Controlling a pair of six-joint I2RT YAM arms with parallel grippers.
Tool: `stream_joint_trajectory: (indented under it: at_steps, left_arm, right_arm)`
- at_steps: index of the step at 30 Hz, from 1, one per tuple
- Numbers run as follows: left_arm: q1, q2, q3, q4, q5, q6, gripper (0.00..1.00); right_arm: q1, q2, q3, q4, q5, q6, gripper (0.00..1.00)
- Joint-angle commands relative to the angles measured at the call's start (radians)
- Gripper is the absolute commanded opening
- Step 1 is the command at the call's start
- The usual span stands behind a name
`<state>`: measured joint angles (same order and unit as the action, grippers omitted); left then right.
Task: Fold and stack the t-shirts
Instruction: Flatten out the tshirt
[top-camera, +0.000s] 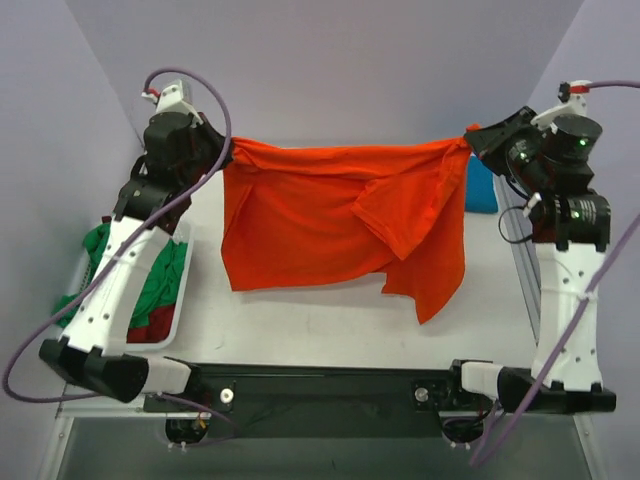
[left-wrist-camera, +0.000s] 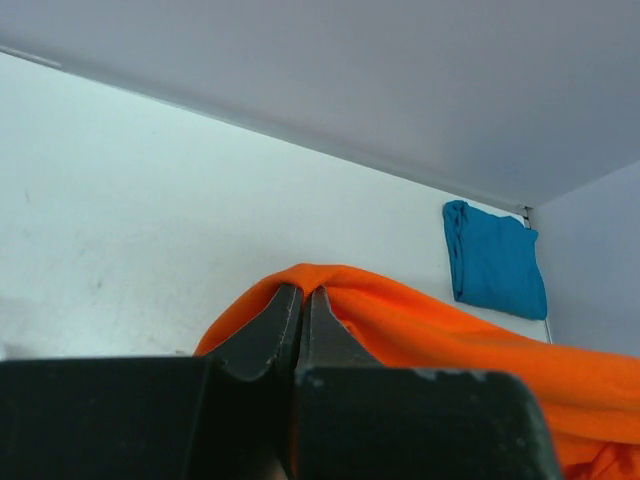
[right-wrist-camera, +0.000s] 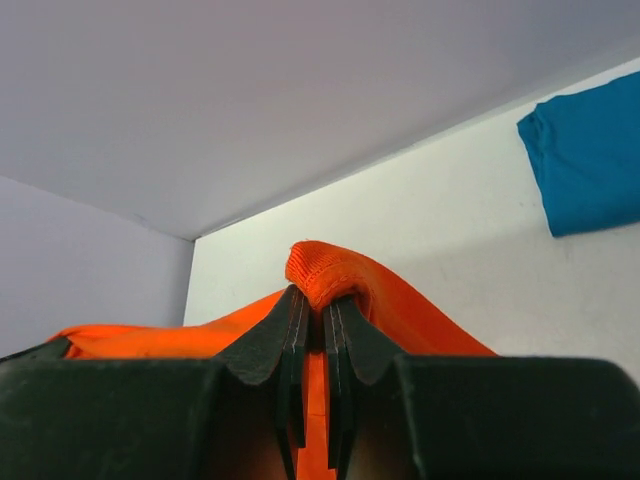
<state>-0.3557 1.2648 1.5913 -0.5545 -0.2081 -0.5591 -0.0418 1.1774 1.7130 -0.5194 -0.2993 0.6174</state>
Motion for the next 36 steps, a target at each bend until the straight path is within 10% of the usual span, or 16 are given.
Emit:
stream_joint_trajectory:
  at_steps: [1,11,22,28,36]
  left_arm:
    - [0.078,0.189,0.157,0.12,0.2,0.031,0.0]
    - [0.129,0.392,0.661,-0.114,0.277,0.057,0.0]
    - [0.13,0.148,-0.017,-0.055,0.354,0.061,0.04]
    - [0.112,0.104,-0.474,0.129,0.322,-0.079,0.53]
    - [0.021,-0.094,-0.802,0.148,0.006,-0.238,0.61]
  right_arm:
    - [-0.015,0.157,0.077,0.212,-0.058,0.071,0.0]
    - [-0.086,0.302,0.292,0.242,-0.219,0.222,0.0]
    - [-0.128,0.111,-0.318,0.11,-0.143,0.078,0.02]
    - [-0.127,0.191,-0.57,0.142,-0.058,0.018,0.5]
    - [-0.075,-0.01,-0.976,0.248,0.064,0.033,0.65]
